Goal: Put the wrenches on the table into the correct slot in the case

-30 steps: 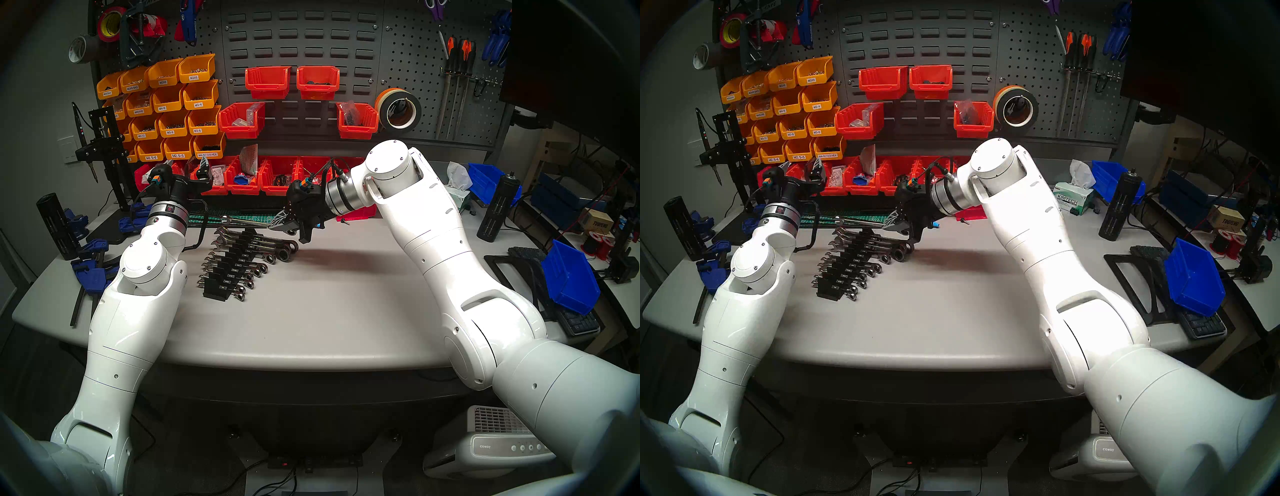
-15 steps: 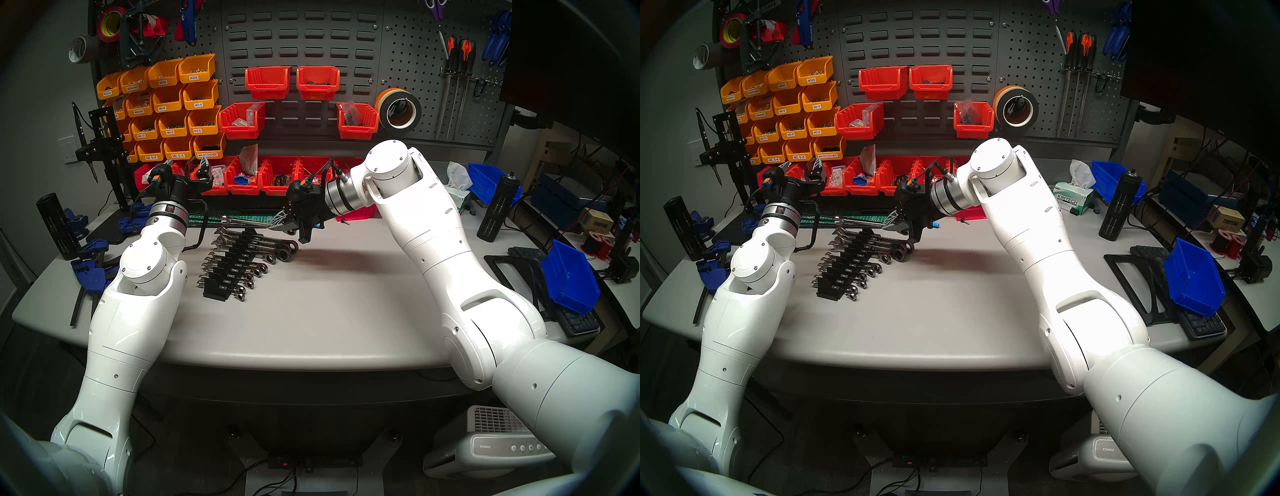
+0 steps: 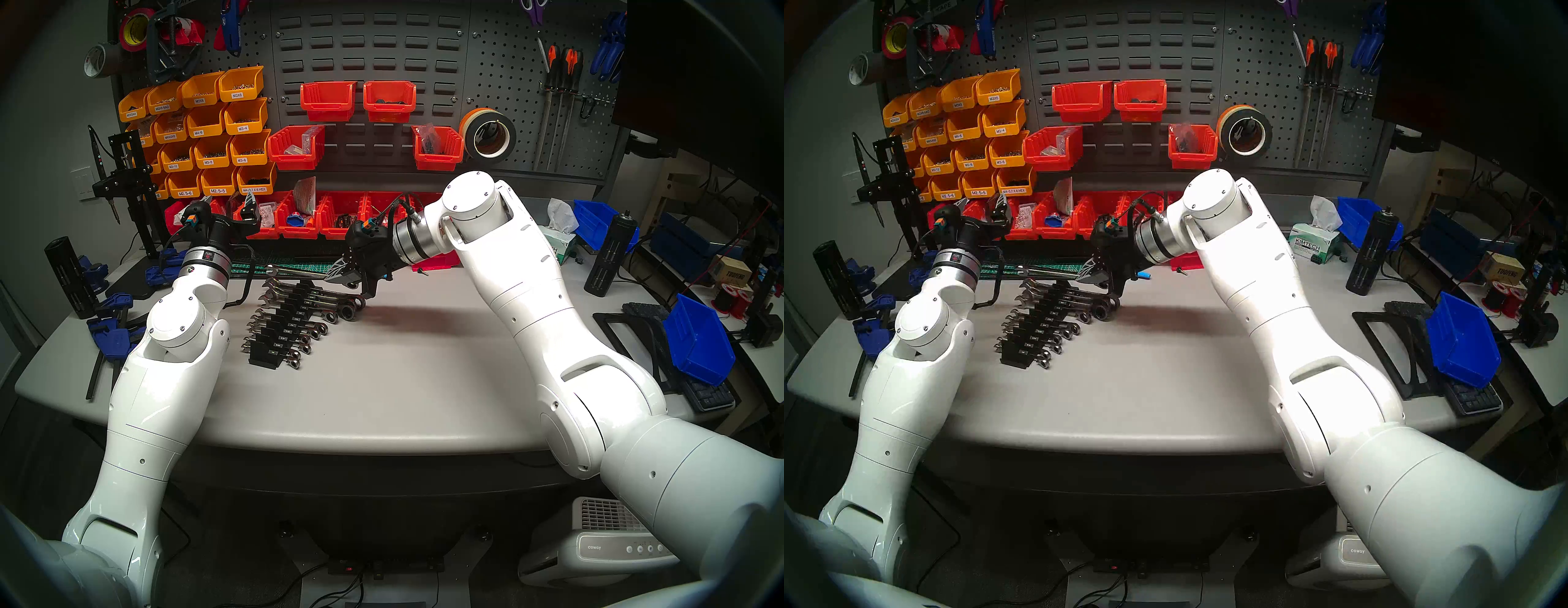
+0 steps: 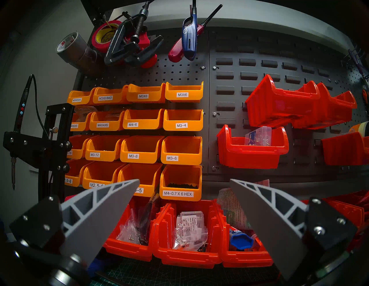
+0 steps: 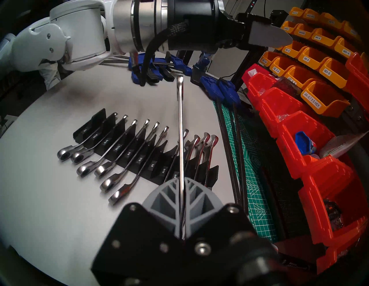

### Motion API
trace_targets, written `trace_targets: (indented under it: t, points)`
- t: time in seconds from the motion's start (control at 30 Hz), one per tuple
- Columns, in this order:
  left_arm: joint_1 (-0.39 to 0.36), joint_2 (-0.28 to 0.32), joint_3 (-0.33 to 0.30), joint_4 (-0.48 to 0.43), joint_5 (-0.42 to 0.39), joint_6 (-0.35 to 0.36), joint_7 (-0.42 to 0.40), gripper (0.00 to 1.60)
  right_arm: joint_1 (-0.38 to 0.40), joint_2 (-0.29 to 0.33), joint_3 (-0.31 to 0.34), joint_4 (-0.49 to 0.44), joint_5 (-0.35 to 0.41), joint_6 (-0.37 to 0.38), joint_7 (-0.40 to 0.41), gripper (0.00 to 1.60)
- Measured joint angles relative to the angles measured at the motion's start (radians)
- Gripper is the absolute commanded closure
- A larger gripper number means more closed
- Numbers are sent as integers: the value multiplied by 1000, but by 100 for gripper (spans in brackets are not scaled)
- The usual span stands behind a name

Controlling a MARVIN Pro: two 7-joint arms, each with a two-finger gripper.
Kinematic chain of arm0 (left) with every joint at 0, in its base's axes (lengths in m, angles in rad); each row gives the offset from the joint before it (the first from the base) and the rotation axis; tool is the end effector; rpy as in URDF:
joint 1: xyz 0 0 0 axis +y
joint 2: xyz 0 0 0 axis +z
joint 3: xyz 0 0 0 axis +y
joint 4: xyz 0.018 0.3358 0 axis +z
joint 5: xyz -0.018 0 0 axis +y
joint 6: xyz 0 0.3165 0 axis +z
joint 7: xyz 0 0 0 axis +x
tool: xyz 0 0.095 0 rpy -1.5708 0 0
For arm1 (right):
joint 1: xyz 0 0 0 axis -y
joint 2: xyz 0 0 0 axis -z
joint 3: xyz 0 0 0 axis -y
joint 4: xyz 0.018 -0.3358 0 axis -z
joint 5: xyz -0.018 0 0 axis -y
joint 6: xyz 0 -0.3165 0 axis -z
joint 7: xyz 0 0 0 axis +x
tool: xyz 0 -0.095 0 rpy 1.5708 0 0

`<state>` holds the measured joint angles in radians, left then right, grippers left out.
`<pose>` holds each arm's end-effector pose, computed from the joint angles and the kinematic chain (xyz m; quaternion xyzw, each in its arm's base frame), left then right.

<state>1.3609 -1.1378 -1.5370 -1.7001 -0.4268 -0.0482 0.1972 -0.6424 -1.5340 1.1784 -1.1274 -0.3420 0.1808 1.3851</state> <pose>0.4751 0.1317 -0.1794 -0.5677 -0.0476 -0.8213 0.0302 0.5713 0.1744 -0.1262 -0.5227 -0.7026 -0.4307 0.2182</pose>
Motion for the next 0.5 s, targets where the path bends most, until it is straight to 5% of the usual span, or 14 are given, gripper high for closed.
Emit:
trace_targets:
  t: [0.5]
  points:
    - [0, 0, 0, 0, 0, 0, 0, 0, 60, -35, -46, 102, -53, 30, 1, 160]
